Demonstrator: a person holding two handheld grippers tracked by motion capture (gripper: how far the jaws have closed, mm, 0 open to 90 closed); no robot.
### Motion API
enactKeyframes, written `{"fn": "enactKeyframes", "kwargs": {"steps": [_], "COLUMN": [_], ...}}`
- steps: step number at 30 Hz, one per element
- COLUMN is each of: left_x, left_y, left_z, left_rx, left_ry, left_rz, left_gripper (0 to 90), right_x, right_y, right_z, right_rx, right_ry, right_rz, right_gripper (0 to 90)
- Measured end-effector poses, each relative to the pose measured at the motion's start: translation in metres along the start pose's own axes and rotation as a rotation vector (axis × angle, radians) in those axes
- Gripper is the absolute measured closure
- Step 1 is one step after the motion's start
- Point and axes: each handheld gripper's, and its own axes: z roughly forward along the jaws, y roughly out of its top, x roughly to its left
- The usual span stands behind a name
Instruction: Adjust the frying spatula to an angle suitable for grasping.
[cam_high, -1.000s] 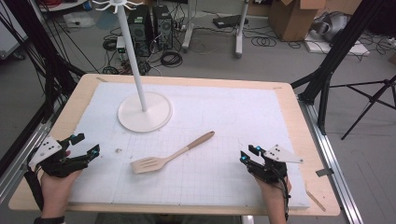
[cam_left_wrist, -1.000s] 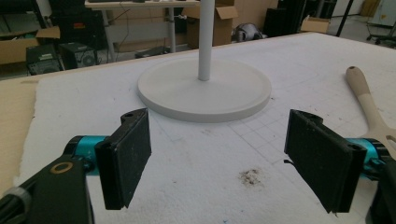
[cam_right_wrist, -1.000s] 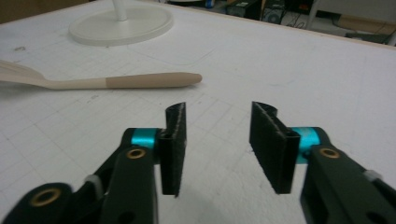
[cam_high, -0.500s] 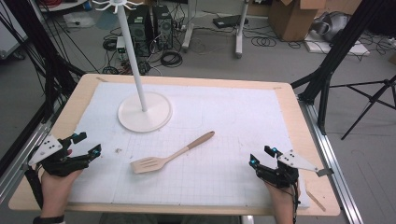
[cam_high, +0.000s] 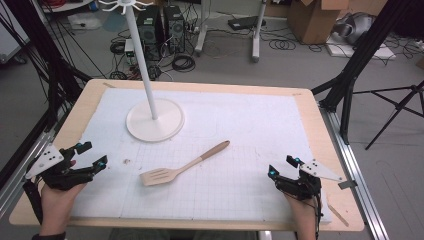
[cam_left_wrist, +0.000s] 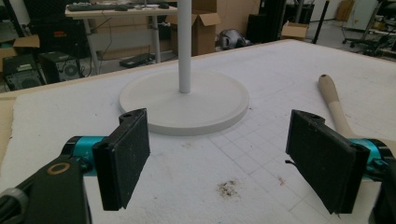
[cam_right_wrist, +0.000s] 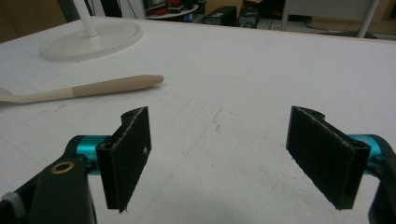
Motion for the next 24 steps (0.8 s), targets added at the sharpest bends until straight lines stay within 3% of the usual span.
{"fn": "enactKeyframes", "kwargs": {"steps": [3, 24], "left_x": [-0.0015, -0.0057], "left_y": [0.0007, 0.0053], "left_z": [0.0004, 0.0019], "left_rx": [0.001, -0.012], "left_ry": [-0.002, -0.036], "left_rz": [0.005, 0.001], "left_gripper": [22.0, 19.4], "right_x": [0.0001, -0.0013], "right_y": [0.0003, 0.0014], "right_z": [-0.0008, 0.0003], "right_rx": [0.012, 0.026], "right_ry": [-0.018, -0.004], "right_rz": [0.005, 0.009], "right_gripper": [20.8, 19.7]}}
